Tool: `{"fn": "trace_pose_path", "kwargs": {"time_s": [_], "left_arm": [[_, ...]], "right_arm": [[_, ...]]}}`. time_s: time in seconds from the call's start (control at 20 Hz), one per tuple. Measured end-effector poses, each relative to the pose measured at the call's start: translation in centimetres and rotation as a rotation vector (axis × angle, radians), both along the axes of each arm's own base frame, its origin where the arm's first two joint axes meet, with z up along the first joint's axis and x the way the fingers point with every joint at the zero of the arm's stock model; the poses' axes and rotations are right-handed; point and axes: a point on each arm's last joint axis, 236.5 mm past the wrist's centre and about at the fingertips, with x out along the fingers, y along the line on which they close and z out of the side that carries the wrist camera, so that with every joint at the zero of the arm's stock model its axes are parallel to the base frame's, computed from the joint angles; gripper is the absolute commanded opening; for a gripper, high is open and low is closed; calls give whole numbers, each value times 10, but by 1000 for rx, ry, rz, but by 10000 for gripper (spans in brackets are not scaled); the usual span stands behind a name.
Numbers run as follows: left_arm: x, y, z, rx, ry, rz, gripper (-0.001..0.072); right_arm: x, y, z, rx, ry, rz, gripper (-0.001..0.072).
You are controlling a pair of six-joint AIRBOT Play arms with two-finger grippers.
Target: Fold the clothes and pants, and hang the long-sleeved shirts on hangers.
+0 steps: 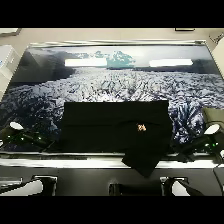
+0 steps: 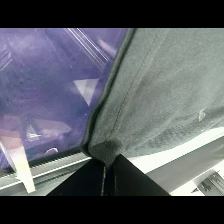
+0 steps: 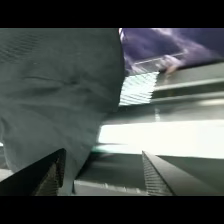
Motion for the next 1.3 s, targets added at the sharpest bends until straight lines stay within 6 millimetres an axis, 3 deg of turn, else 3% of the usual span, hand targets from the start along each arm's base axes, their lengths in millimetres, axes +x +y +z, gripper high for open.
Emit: {"fn": "trace_pose_path", "kwargs": {"time_s": [0.4,0.45,0.5,0.55,0.75,0.9,1.15,1.3], "left_arm": [[-1,0,1,-2,1,-3,25],[-1,-1,2,-3,2,-4,25],[-1,-1,2,-4,3,-4,25],[-1,-1,2,-4,3,-4,25],[-1,-1,2,-5,3,-5,25],[7,3,8,9,-27,-10,23],[53,15,39,39,-146,7,22],[90,20,54,64,-209,9,24]], "right_arm": [[-3,37,-21,103,-31,-114,483],[-3,39,-22,109,-34,-122,389],[-2,40,-24,110,-38,-131,160],[1,38,-28,101,-52,-137,39],[8,38,-29,99,-71,-150,36],[29,22,-21,56,-137,-120,35],[89,1,37,53,-264,-94,35],[131,-5,58,33,-329,-43,37]]}}
